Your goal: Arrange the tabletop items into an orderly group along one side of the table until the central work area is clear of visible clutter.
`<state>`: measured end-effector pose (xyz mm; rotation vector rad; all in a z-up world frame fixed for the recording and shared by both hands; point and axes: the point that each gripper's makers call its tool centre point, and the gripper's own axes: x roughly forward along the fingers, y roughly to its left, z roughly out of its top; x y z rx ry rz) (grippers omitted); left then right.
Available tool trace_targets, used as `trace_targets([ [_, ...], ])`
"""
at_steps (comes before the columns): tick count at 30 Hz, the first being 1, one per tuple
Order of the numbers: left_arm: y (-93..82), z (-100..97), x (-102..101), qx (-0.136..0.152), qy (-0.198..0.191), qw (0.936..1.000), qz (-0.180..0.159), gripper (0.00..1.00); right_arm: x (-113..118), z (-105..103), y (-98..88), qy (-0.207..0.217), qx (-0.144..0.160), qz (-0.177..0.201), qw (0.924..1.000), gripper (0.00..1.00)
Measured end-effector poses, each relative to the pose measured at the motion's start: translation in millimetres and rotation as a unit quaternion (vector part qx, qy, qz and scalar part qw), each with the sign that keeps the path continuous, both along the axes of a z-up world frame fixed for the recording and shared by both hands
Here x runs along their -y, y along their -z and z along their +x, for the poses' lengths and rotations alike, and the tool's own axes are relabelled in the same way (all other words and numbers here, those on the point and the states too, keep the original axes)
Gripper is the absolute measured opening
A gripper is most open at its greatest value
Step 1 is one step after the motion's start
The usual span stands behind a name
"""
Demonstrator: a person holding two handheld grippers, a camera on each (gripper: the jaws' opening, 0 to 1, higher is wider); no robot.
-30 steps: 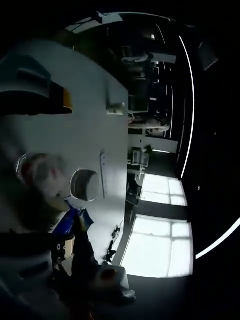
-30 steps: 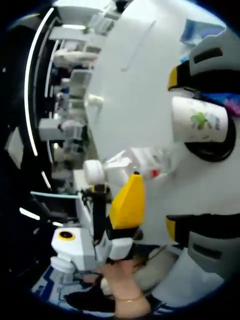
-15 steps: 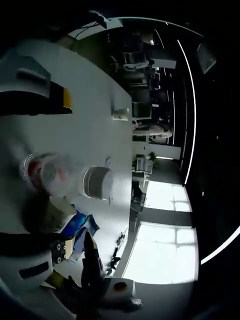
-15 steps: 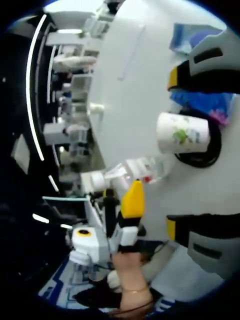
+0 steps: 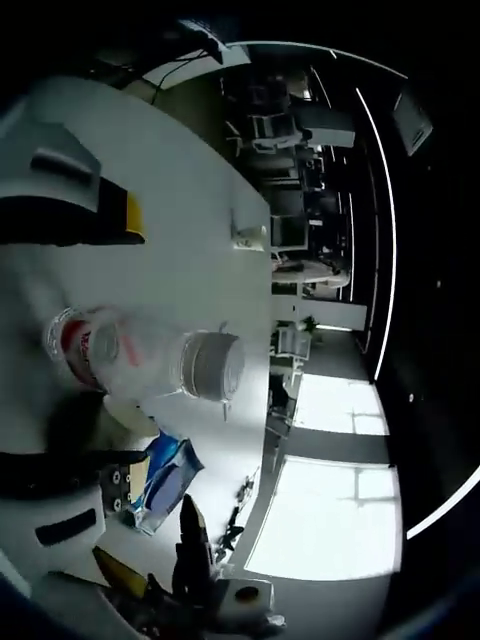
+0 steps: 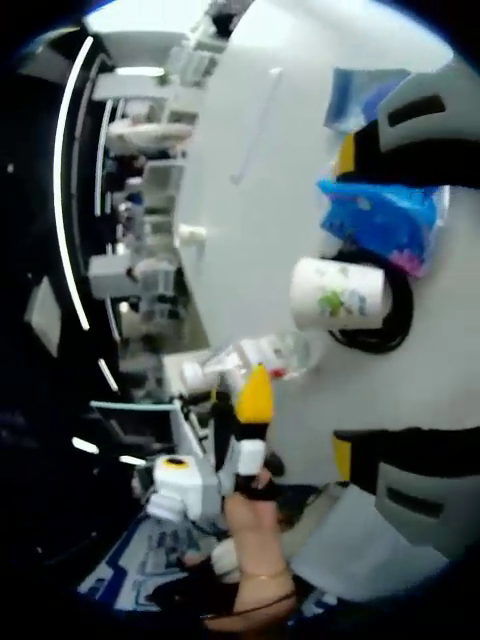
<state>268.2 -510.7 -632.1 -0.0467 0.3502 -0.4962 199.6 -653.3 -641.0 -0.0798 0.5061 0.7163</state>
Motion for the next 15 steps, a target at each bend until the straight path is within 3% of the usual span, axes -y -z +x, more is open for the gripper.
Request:
trace_targets([
  [10,9.9,2.3,7,-0.003,-0.008,0.9998,0.016,0.69,20,-9,0.0,0.013,-0.001,-0.005,0.9999,1.00],
  [13,21.5,2.3,5,-0.019,-0.006,0.9987,0.046,0.65,25,-9,0.0,0.021,0.002,-0.008,0.9997,1.00],
  [15,23.1,3.3,6,-0.018,-0.004,0.9988,0.046,0.63,28,-9,1.6,0.024,-0.001,-0.011,0.9997,1.00],
])
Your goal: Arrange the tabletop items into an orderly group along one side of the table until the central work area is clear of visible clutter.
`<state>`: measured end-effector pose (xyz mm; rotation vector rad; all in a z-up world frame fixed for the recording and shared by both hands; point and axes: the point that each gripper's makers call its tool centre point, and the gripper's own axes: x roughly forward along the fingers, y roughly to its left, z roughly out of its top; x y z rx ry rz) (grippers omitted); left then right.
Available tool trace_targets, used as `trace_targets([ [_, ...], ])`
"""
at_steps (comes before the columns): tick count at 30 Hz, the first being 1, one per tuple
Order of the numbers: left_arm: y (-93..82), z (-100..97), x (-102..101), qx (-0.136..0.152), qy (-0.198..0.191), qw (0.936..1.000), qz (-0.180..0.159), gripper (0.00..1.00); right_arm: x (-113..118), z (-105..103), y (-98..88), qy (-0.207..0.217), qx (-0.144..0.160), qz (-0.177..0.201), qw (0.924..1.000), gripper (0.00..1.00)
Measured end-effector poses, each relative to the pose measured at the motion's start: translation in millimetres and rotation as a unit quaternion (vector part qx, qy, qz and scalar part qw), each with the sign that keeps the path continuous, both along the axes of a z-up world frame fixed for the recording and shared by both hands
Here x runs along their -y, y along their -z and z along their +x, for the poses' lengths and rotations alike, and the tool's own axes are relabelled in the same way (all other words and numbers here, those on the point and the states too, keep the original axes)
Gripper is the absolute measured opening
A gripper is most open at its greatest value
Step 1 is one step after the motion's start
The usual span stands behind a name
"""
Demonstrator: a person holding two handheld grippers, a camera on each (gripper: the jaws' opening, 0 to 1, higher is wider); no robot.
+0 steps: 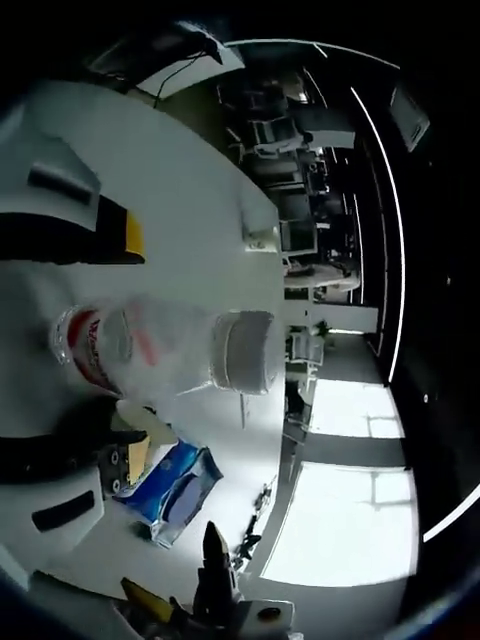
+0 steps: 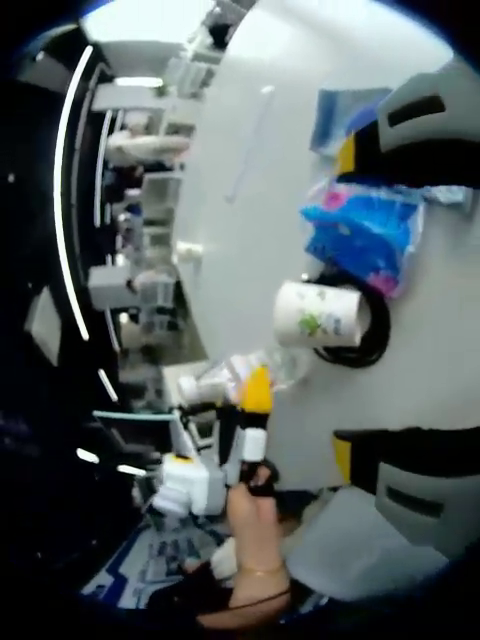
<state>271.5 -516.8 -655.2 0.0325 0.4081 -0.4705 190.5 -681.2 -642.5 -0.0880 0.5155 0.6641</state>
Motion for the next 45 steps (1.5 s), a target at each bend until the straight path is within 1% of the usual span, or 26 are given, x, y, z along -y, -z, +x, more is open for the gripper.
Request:
trace_targets([
  [3,1.0,1.9,0,-0.006,0.000,0.9999,-0.016,0.61,3,-1,0.1,0.004,0.001,-0.001,1.0000,1.00],
  [6,3.1,3.8,-1,-0.002,0.000,1.0000,-0.007,0.59,5,-2,0.5,0.007,0.000,-0.002,1.0000,1.00],
  [10,5.3,3.9,1,-0.005,0.005,0.9999,-0.009,0.49,12,-2,0.2,0.015,0.000,-0.001,0.9999,1.00],
  [13,6.3,2.9,4,-0.001,0.011,0.9999,0.000,0.45,16,-2,-0.2,0.023,-0.001,-0.001,0.9997,1.00],
  [15,4.7,3.1,4,0.004,0.010,0.9999,-0.002,0.42,19,-1,-0.9,0.032,-0.001,-0.002,0.9995,1.00],
  [16,4.5,3.4,4,0.007,0.011,0.9999,0.002,0.42,21,1,-4.4,0.038,0.004,0.002,0.9993,1.00],
  [19,4.7,4.3,2,0.009,0.011,0.9999,-0.002,0.41,22,1,-8.8,0.044,0.002,0.012,0.9990,1.00],
  [26,4.4,4.2,3,0.011,0.004,0.9999,0.000,0.40,25,1,-7.0,0.047,-0.001,0.008,0.9988,0.99],
  [31,3.3,6.3,2,0.011,0.000,0.9999,-0.005,0.40,25,0,-7.7,0.048,0.000,0.008,0.9988,0.99],
  [32,2.0,7.1,1,0.012,-0.004,0.9999,-0.011,0.40,25,0,-8.2,0.049,-0.001,0.008,0.9988,0.99],
  [35,-6.9,10.8,-1,0.024,0.003,0.9995,-0.021,0.39,25,0,-12.7,0.048,0.000,0.015,0.9987,0.99],
  [40,-16.2,19.8,-4,0.035,0.016,0.9993,-0.006,0.39,26,2,-18.1,0.047,0.003,0.017,0.9987,0.99],
  [42,-19.9,23.5,-6,0.035,0.015,0.9992,-0.010,0.39,26,2,-19.0,0.046,0.002,0.020,0.9987,0.99],
  [45,-23.8,29.8,-9,0.040,0.017,0.9990,-0.007,0.39,26,3,-19.2,0.047,0.001,0.021,0.9987,0.99],
])
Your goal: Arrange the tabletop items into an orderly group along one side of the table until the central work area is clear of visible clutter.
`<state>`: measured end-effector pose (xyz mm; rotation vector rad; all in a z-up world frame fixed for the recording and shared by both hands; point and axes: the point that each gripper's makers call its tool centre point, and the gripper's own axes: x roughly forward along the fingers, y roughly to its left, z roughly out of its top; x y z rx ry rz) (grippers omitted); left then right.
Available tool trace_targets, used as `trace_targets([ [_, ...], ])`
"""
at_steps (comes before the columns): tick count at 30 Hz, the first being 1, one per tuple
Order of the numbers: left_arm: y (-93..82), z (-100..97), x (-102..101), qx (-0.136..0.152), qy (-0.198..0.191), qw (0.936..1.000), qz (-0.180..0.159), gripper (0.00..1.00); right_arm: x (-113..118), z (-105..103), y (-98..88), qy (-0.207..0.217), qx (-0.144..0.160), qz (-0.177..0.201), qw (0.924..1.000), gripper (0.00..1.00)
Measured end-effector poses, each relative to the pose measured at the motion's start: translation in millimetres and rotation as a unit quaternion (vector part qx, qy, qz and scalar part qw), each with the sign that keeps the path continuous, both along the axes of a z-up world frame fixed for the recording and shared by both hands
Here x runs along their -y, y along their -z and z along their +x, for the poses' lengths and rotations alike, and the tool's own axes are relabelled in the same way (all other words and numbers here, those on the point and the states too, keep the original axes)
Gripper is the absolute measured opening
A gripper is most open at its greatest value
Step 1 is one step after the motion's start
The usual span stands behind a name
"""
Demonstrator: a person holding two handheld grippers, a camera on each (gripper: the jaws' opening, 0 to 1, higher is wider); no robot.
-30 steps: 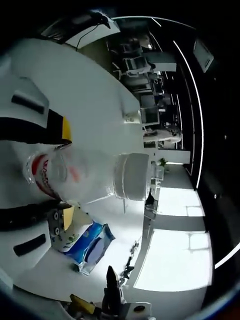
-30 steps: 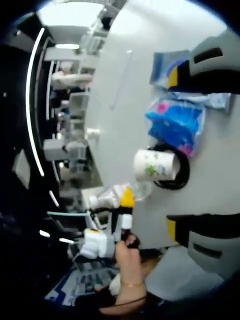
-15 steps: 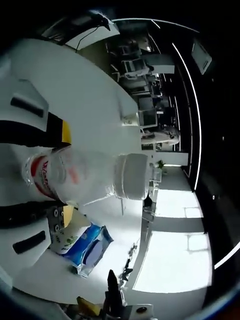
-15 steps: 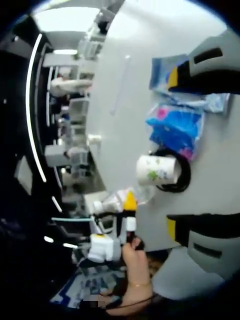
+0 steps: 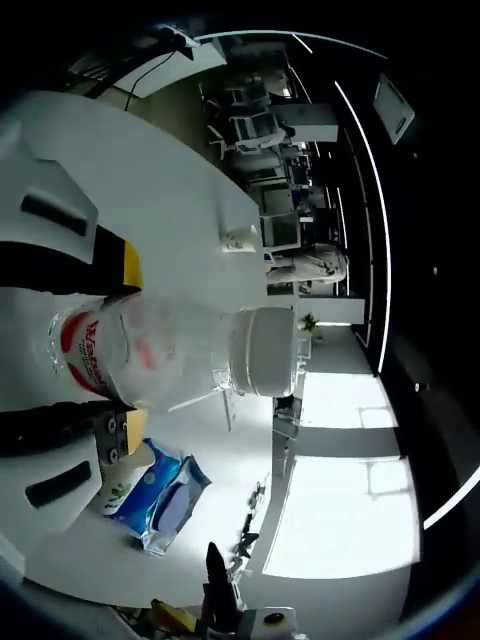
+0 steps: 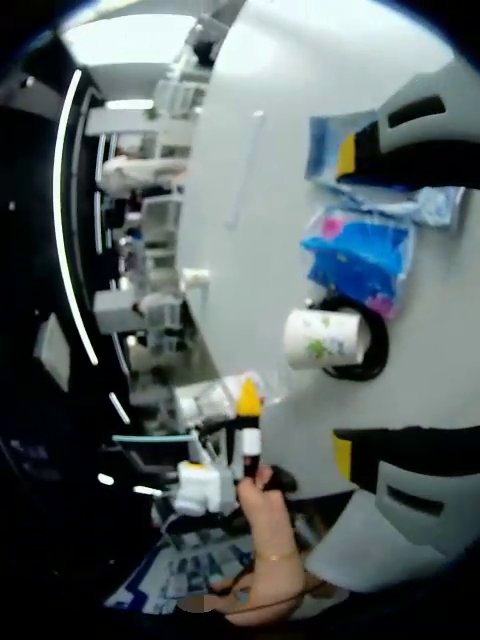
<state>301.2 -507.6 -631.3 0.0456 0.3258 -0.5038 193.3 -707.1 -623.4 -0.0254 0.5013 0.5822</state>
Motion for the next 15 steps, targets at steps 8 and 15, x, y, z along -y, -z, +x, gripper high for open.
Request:
trace_targets([
  [8,-4.4,19.9,-7,0.006,0.000,1.0000,-0.001,0.39,1,2,5.0,0.000,-0.010,-0.004,0.9999,0.98],
  [15,-5.5,37.1,-6,0.010,0.005,0.9999,0.001,0.39,3,4,7.6,0.000,-0.016,-0.006,0.9998,0.98],
])
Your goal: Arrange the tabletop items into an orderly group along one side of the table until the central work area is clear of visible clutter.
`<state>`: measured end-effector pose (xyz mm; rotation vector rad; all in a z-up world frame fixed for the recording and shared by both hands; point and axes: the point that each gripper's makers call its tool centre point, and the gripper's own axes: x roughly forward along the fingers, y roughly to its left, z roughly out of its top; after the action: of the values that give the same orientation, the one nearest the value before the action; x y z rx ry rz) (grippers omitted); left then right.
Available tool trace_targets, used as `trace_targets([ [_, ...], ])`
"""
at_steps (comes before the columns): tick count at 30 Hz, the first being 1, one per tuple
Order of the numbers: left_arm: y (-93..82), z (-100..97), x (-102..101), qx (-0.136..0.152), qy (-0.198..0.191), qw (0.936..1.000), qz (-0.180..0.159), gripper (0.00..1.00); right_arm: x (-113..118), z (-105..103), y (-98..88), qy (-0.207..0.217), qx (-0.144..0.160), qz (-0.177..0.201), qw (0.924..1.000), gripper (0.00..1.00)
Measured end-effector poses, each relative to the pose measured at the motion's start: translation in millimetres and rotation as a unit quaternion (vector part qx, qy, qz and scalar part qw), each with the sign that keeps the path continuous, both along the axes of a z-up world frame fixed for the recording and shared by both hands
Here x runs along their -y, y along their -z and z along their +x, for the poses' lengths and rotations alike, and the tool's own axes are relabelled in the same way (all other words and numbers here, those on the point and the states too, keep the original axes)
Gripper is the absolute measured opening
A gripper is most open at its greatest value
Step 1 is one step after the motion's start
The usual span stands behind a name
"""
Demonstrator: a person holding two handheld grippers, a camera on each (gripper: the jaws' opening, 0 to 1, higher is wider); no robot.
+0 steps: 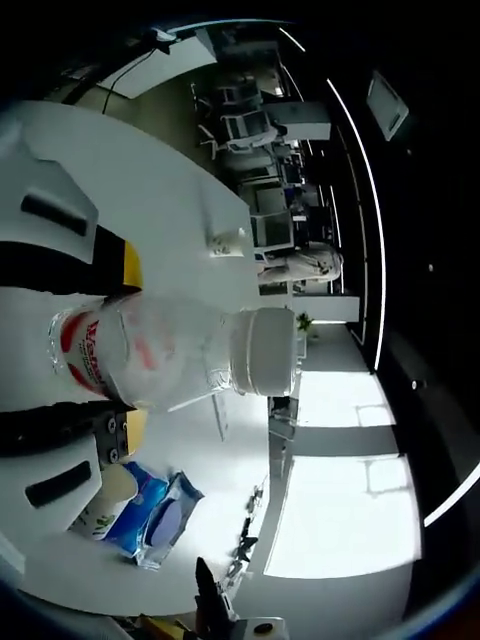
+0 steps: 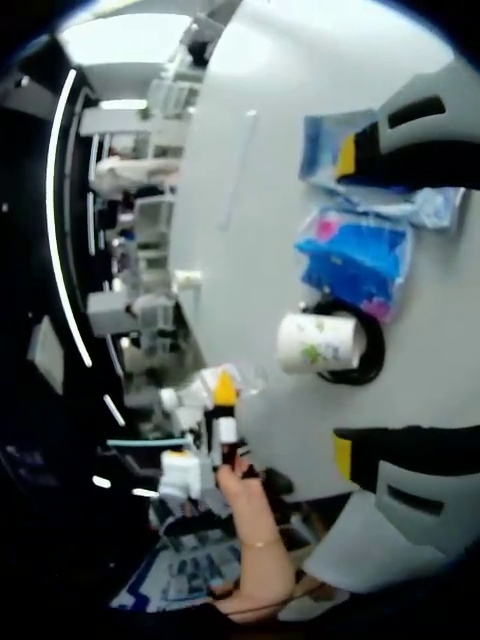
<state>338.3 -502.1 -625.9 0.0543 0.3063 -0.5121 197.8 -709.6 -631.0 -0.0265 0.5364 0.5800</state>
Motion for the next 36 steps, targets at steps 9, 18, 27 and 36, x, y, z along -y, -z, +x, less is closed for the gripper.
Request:
trace_targets([
  [9,-1.2,23.9,1,0.007,0.001,1.0000,-0.002,0.39,0,4,2.0,0.000,-0.005,-0.001,1.0000,0.98],
  [18,3.9,46.7,-3,0.008,0.002,1.0000,0.001,0.39,0,2,9.2,-0.004,-0.016,-0.013,0.9998,0.97],
  [27,12.0,66.7,-4,0.005,0.011,0.9999,0.000,0.39,-6,7,17.0,-0.012,-0.025,-0.015,0.9995,0.97],
  [36,26.5,78.7,-1,-0.002,0.018,0.9998,0.010,0.39,-11,11,21.6,-0.018,-0.031,-0.015,0.9992,0.96],
])
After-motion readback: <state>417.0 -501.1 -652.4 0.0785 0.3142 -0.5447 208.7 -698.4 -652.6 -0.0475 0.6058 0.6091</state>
